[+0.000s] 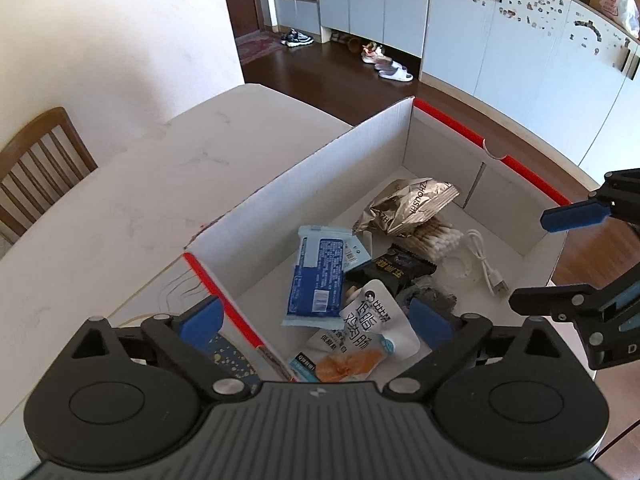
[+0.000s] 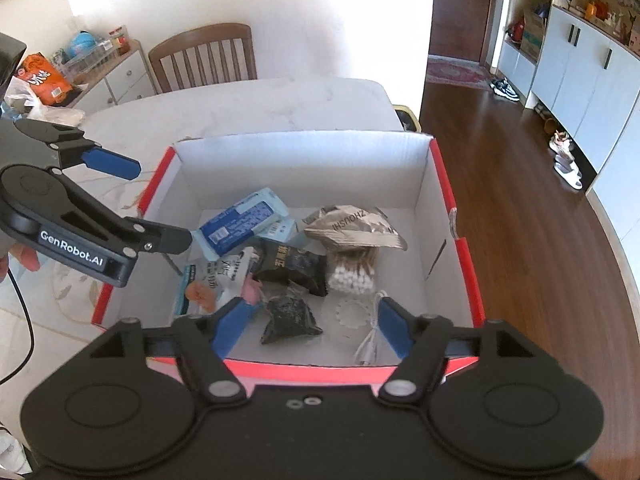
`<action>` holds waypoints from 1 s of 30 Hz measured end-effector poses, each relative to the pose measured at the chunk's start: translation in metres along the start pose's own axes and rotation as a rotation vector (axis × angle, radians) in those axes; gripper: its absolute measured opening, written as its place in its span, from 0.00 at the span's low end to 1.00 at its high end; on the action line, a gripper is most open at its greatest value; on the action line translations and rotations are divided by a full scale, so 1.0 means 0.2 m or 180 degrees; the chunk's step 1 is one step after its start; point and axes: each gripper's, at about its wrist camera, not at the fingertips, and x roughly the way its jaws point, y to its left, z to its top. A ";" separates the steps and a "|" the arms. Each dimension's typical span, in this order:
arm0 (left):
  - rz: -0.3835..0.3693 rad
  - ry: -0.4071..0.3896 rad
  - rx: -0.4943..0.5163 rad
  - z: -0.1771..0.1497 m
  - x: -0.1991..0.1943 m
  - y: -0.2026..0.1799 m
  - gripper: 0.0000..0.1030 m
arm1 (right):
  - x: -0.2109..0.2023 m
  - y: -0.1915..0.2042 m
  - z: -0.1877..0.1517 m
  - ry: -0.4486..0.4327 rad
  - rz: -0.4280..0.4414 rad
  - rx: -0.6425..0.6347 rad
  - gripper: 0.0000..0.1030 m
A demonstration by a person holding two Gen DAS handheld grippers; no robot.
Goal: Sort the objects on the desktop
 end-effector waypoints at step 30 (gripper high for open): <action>0.0186 -0.0100 0.0049 -0.18 -0.21 -0.01 0.97 | -0.15 0.15 -0.06 -0.0114 0.0077 -0.0127 0.88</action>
